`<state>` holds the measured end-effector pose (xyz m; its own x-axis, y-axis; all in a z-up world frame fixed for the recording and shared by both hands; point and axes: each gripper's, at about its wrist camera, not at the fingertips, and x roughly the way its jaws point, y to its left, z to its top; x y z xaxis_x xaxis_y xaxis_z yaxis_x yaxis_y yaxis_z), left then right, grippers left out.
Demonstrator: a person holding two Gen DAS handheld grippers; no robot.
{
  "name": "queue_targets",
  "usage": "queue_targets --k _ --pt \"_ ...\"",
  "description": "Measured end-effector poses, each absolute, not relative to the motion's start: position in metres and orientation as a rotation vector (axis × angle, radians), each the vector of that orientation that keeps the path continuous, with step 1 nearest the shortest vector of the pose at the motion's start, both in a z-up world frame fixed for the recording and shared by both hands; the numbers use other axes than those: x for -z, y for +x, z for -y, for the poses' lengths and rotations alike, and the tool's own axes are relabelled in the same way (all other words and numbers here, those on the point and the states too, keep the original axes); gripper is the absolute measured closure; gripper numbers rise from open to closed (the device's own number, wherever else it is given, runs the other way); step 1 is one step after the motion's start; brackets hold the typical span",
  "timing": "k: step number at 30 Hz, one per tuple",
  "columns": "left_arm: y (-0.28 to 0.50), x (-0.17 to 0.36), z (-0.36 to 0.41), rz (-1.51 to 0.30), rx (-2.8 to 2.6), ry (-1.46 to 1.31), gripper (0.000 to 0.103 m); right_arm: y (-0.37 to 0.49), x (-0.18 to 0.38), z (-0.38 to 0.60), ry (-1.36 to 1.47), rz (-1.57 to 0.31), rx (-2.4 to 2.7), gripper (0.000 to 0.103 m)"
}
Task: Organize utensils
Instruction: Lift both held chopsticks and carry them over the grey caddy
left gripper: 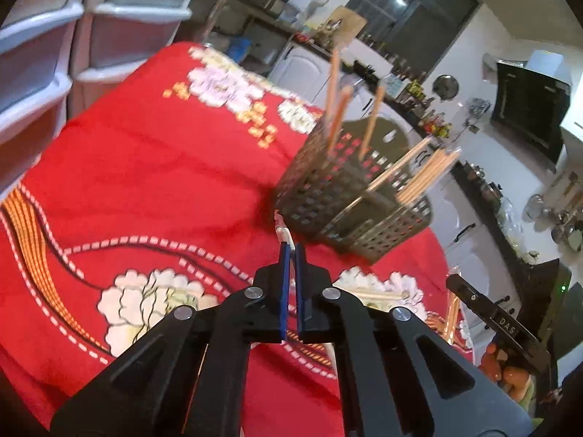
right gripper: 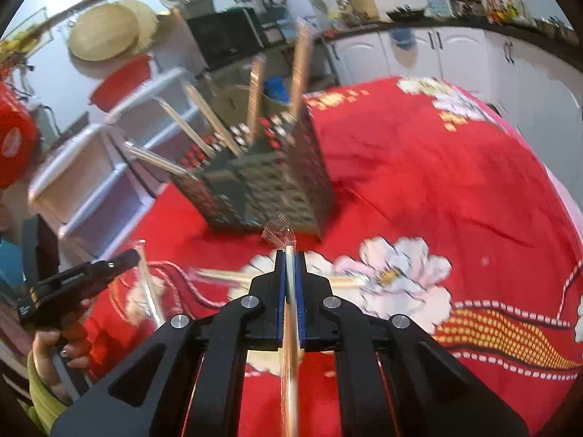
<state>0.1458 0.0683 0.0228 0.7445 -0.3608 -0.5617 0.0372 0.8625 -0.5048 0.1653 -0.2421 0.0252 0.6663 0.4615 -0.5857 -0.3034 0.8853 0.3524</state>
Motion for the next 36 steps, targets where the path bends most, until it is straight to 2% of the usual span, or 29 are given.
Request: queue_targets --k 12,36 --pt "0.140 -0.091 -0.044 -0.572 0.309 -0.400 0.103 0.158 -0.088 0.227 0.209 -0.559 -0.507 0.098" --pt "0.160 -0.170 -0.005 -0.410 0.378 -0.288 0.103 0.169 -0.149 0.224 0.208 -0.356 -0.507 0.098"
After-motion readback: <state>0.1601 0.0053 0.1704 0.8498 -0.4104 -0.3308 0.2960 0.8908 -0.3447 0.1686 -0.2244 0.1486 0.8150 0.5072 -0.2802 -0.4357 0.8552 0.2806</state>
